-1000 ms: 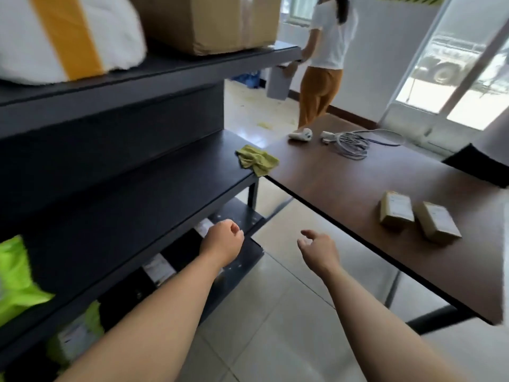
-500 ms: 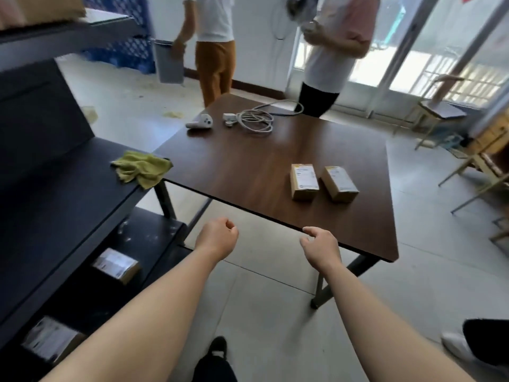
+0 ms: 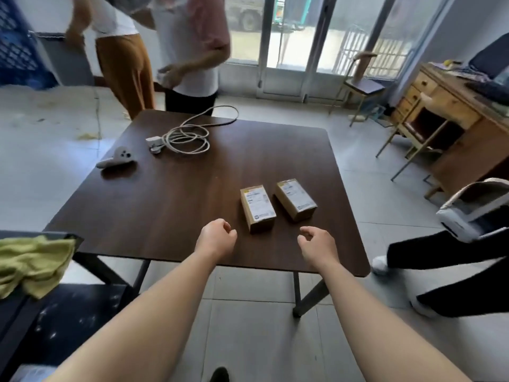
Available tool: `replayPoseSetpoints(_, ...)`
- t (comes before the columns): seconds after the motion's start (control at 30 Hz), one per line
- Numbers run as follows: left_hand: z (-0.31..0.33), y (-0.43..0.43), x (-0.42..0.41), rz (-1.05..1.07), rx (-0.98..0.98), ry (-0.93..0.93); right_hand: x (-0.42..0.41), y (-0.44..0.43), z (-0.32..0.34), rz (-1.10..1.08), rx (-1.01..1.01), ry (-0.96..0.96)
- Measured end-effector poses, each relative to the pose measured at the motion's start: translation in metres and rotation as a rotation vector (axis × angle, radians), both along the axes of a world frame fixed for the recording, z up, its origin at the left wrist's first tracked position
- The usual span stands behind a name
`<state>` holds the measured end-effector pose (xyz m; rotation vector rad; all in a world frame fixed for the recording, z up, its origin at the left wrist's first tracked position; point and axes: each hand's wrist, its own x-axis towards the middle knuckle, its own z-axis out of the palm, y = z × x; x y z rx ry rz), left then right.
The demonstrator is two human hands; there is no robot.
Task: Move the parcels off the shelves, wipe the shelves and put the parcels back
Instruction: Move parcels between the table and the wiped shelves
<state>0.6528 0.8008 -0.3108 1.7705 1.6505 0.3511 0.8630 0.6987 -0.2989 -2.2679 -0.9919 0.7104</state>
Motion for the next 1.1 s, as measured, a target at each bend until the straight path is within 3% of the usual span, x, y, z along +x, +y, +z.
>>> replayPoseSetpoints(0.43,-0.032,0.07,0.078,-0.099,-0.101,0.067,0.058,0.062,-0.026,-0.044,-0.067,0.021)
replayPoseSetpoints(0.77,-0.065,0.099,0.146,0.062,-0.286,0.235,0.125,0.13,-0.048,0.106,-0.146,0.004)
replayPoseSetpoints(1.1,-0.096,0.111,0.199,0.207,-0.32,0.234,0.162,0.177,-0.077,0.265,-0.244,-0.021)
